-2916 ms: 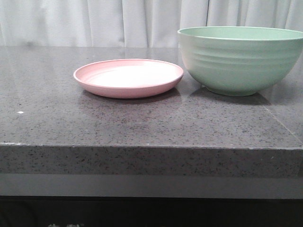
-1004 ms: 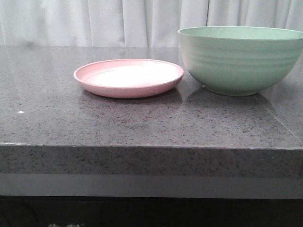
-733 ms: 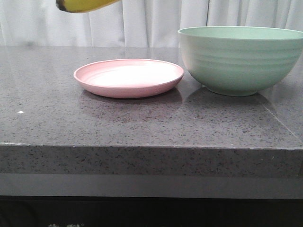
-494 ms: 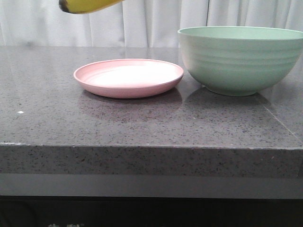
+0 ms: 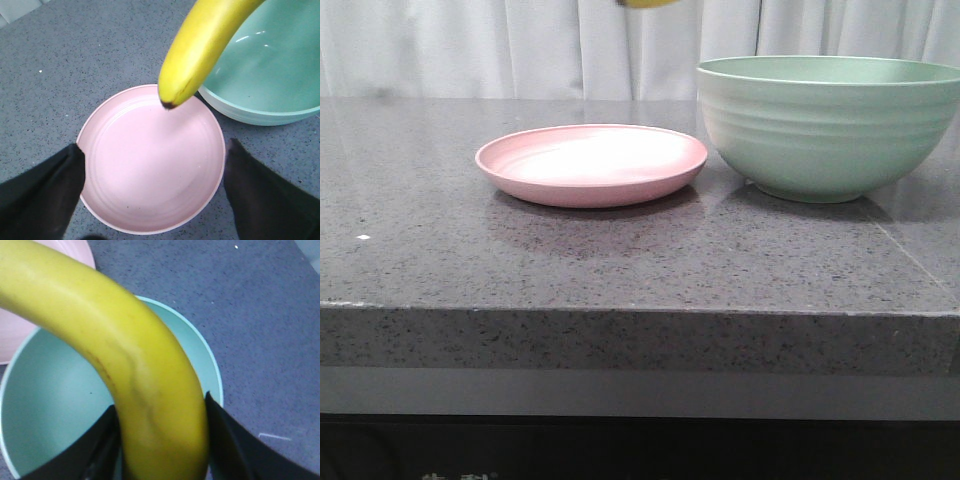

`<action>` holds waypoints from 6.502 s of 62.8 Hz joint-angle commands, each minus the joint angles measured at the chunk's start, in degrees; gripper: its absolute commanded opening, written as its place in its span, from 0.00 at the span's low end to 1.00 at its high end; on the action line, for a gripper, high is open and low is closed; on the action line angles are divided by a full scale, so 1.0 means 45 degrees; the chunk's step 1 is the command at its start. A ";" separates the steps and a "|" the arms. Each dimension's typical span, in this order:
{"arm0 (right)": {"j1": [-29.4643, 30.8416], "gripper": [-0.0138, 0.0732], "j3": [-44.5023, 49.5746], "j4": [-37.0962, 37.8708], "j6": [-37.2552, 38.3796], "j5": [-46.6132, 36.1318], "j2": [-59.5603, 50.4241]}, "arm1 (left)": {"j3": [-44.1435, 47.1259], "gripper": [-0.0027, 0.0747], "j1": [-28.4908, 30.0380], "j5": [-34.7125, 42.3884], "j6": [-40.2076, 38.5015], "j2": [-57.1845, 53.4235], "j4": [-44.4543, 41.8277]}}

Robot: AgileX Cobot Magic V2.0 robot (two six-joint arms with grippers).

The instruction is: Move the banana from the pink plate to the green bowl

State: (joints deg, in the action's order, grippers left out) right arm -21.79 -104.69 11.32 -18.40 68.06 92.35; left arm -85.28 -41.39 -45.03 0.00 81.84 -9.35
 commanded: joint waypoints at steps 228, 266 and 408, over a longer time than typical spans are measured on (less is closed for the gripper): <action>0.3684 0.08 1.8101 -0.3947 0.2586 -0.9879 -1.7719 | 1.3933 0.01 0.6478 0.7833 -0.2283 -1.4250 0.0671; 0.3684 0.08 1.8643 -0.4005 0.2598 -1.0663 -1.8748 | 1.4830 0.01 0.6478 0.8276 -0.2283 -1.5472 0.0910; 0.3760 0.08 2.2291 -0.4059 0.2584 -1.2653 -2.0695 | 1.9058 0.01 0.8985 0.8949 -0.1033 -1.8572 0.2805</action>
State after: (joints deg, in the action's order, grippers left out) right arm -5.26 -6.34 -6.68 -6.32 17.67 1.77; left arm 0.28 -1.09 -9.41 -4.82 -0.34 2.86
